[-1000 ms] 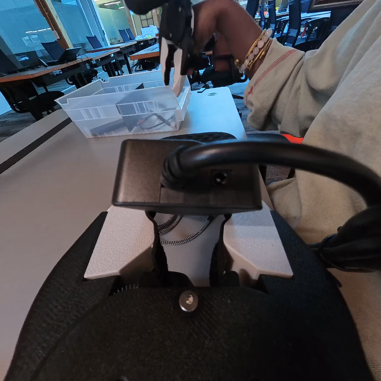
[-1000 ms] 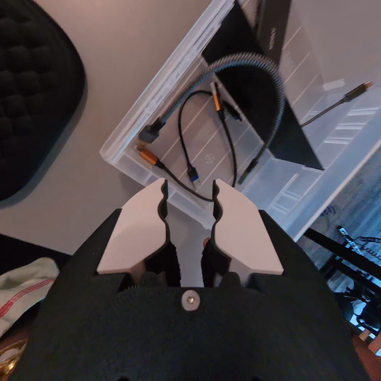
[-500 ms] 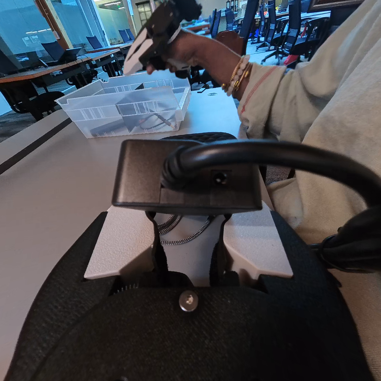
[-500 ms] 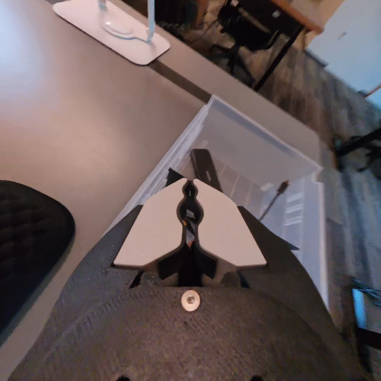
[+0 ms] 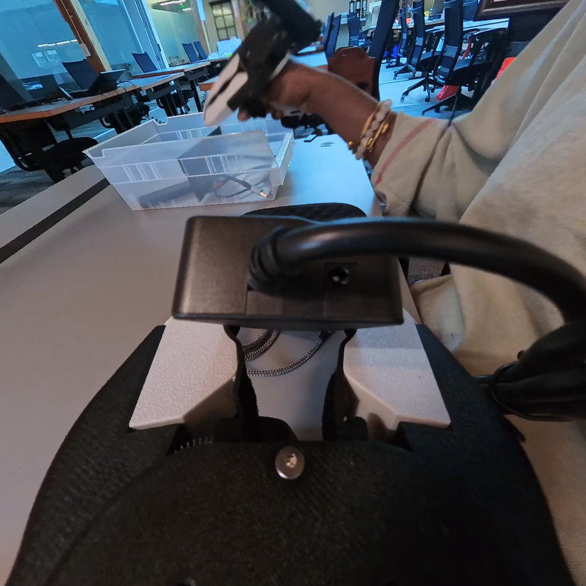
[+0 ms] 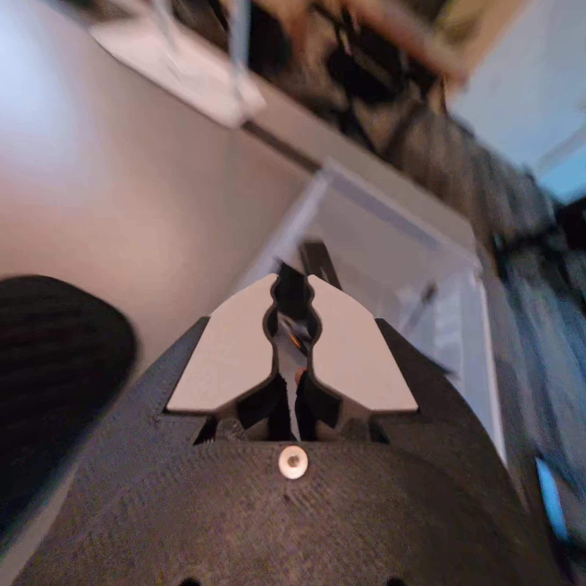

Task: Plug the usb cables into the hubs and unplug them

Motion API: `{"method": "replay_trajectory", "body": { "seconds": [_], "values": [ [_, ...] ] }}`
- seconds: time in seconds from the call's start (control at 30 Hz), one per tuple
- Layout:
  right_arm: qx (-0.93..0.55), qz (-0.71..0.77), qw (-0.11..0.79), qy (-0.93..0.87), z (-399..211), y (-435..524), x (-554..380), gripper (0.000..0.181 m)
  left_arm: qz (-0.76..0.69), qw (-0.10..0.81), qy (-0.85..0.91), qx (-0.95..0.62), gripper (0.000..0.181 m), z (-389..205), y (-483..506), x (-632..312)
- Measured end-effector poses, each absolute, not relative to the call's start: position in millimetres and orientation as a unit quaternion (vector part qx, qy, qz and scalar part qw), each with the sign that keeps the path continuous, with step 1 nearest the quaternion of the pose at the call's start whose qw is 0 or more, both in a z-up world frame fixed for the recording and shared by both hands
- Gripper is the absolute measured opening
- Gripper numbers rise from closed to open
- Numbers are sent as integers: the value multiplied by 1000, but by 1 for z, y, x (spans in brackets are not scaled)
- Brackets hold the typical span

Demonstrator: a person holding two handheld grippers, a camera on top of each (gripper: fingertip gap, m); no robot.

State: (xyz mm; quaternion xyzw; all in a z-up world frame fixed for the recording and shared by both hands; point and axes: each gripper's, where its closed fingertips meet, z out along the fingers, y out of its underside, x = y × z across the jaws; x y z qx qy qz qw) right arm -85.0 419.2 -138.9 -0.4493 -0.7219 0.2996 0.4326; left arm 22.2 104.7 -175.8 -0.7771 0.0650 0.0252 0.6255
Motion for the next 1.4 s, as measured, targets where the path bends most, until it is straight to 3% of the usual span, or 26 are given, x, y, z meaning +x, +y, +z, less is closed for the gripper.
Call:
{"method": "replay_trajectory", "body": {
  "seconds": [0.1, 0.17, 0.23, 0.3, 0.4, 0.53, 0.57, 0.7, 0.9, 1.23, 1.4],
  "values": [
    [-262, 467, 400, -744, -93, 307, -51, 15, 26, 624, 65, -778, 64, -176, 105, 22],
    [-118, 517, 281, -800, -105, 225, -6, 21, 28, 624, 66, -778, 63, -176, 105, 23],
    [2, 489, 191, -851, -138, 172, 31, 25, 31, 624, 69, -777, 64, -176, 105, 23],
    [50, 410, 187, -891, -175, 149, 33, 30, 33, 625, 71, -777, 64, -176, 105, 23],
    [50, 314, 223, -922, -209, 144, 10, 31, 34, 625, 72, -777, 64, -176, 105, 24],
    [63, 283, 197, -936, -232, 137, 6, 22, 34, 625, 72, -777, 64, -176, 105, 24],
    [61, 292, 195, -934, -234, 134, 5, 15, 33, 624, 72, -777, 64, -176, 105, 24],
    [28, 357, 158, -920, -235, 128, 6, 14, 28, 624, 69, -778, 64, -177, 106, 23],
    [26, 391, 145, -909, -238, 113, 11, 14, 57, 546, 104, -829, 70, -203, 116, 29],
    [23, 462, 135, -876, -215, 113, 15, 13, 48, 575, 111, -809, 64, -194, 111, 32],
    [32, 428, 150, -891, -226, 113, 12, 14, 58, 547, 114, -827, 64, -203, 113, 31]
  ]
}}
